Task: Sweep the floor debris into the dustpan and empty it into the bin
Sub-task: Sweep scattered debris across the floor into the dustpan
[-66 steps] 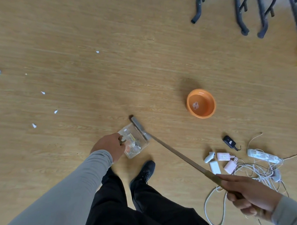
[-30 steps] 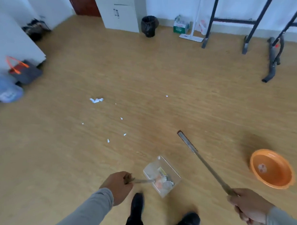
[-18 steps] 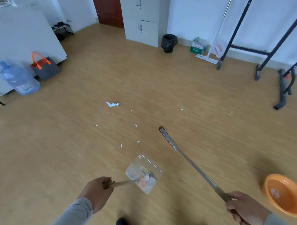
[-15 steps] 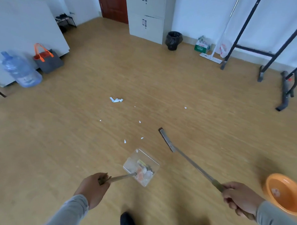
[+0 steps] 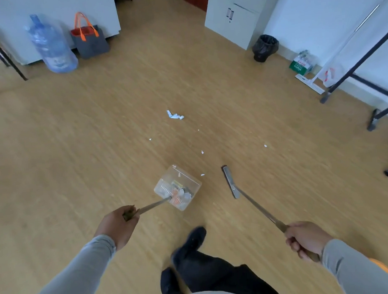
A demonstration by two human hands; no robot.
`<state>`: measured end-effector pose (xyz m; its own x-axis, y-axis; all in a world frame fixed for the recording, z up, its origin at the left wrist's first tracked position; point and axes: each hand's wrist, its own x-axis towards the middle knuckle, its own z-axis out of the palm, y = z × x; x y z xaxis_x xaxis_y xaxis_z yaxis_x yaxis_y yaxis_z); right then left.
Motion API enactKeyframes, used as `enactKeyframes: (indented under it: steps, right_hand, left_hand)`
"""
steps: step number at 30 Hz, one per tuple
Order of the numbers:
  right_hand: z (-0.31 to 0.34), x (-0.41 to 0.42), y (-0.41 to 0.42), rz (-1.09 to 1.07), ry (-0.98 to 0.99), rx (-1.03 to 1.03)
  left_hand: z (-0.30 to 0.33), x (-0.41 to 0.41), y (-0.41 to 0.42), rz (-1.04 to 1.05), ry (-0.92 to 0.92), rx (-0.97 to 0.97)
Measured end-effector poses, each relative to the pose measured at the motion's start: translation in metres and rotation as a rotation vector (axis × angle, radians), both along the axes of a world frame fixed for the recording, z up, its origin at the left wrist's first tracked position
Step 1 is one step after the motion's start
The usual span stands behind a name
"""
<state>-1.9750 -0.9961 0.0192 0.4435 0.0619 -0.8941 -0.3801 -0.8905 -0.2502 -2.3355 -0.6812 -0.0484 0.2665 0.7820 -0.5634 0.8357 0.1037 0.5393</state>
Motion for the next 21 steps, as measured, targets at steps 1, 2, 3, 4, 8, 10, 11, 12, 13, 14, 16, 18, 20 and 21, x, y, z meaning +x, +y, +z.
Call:
enactKeyframes:
  steps: [1, 2, 3, 4, 8, 10, 11, 12, 13, 14, 16, 18, 20, 21]
  right_hand:
    - [-0.007, 0.006, 0.011, -0.019, 0.007, 0.012]
    - [-0.013, 0.012, 0.022, -0.04, 0.012, 0.024]
    - [-0.02, 0.018, 0.033, -0.058, 0.013, 0.038]
    - [-0.025, 0.024, 0.043, -0.074, 0.014, 0.05]
    - [-0.042, 0.038, 0.087, -0.11, 0.027, 0.064]
    - [-0.045, 0.042, 0.109, -0.104, 0.044, 0.048]
    - [-0.047, 0.043, 0.118, -0.095, 0.053, 0.039]
    - [-0.047, 0.044, 0.127, -0.084, 0.056, 0.027]
    - [-0.047, 0.045, 0.136, -0.07, 0.052, 0.011]
    - [-0.046, 0.046, 0.144, -0.057, 0.047, -0.004]
    - [-0.046, 0.044, 0.159, -0.065, 0.024, -0.027]
    - [-0.049, 0.042, 0.173, -0.117, -0.008, -0.053]
    - [-0.058, 0.04, 0.186, -0.165, -0.04, -0.065]
    - [-0.063, 0.04, 0.193, -0.193, -0.058, -0.067]
  left_hand:
    - [-0.003, 0.002, 0.01, 0.025, -0.003, -0.009]
    - [-0.004, 0.006, 0.02, 0.054, -0.014, -0.019]
    - [-0.003, 0.01, 0.029, 0.08, -0.026, -0.028]
    - [-0.001, 0.014, 0.038, 0.097, -0.036, -0.035]
    - [0.007, 0.033, 0.08, 0.093, -0.004, -0.038]
    - [0.007, 0.042, 0.101, 0.083, 0.014, -0.055]
    - [0.005, 0.045, 0.11, 0.079, 0.021, -0.064]
    - [0.003, 0.048, 0.118, 0.071, 0.027, -0.068]
    - [0.002, 0.051, 0.128, 0.058, 0.037, -0.072]
    - [0.001, 0.053, 0.137, 0.043, 0.052, -0.077]
    - [-0.001, 0.056, 0.158, 0.008, 0.082, -0.087]
    - [-0.001, 0.059, 0.181, -0.055, 0.116, -0.086]
    - [-0.005, 0.065, 0.208, -0.139, 0.145, -0.083]
    - [-0.008, 0.067, 0.221, -0.174, 0.155, -0.09]
